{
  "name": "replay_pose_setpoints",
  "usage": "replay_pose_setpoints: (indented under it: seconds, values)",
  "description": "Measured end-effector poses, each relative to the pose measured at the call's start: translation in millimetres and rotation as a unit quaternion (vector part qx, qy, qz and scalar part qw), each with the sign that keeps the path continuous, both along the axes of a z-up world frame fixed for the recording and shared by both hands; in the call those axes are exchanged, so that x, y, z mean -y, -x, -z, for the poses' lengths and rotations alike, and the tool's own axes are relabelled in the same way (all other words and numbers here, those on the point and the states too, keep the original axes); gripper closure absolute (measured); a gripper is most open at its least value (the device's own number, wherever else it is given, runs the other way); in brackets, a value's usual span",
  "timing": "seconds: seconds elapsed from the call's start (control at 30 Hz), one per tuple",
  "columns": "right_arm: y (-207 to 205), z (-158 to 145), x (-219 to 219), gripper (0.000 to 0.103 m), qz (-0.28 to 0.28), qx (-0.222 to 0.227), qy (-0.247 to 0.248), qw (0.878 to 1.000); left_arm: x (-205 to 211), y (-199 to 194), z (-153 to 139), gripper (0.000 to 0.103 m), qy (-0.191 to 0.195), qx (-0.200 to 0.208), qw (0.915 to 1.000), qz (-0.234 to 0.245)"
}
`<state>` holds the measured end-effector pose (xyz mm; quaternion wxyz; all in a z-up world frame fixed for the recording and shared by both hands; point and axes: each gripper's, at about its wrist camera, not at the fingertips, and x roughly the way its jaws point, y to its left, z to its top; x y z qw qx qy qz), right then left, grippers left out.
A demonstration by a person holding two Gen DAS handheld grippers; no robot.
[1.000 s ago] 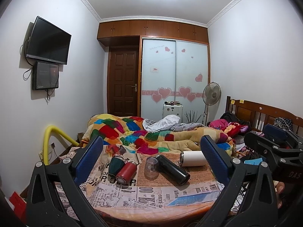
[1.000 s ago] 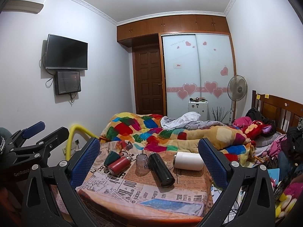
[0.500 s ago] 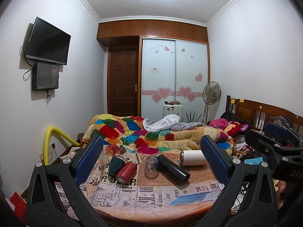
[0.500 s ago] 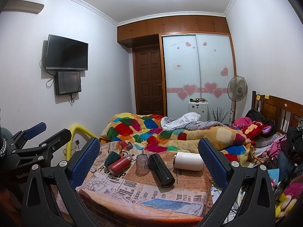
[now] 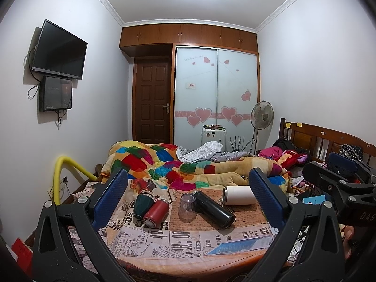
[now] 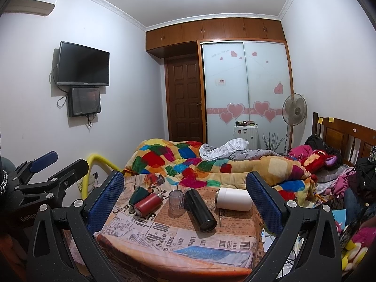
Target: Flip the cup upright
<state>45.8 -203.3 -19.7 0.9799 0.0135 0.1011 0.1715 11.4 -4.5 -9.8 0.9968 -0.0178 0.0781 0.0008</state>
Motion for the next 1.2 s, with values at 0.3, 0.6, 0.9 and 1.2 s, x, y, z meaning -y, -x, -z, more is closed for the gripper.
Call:
replay_pose_setpoints:
  seconds: [0.3,0.6,0.9,1.2]
  values:
    - [-11.7,5.6,-2.8,0.0,0.003,-0.015,0.006,1.0,-5.6,-11.5,6.7,0.0,0.003,-0.013,0.9999,-0.006]
    - [-47.4,30.1,-0.8,0.0,0.017,-0.059,0.011,0.998,-29.6,-70.6,40.1,0.0,0.014,-0.083,0.9964,-0.011]
    - [-100.6,70.2,8.6,0.0,0.047,-0.136,0.018,0.99,-69.5,-203.9,140.1,0.0,-0.015,-0.252,0.9676,-0.013]
    - [-141.9,103.4,8.1,0.0,0.063,-0.192,0.029,0.979,-116.0,-302.9,220.7,0.026,0.032,-0.375,0.9262,0.026]
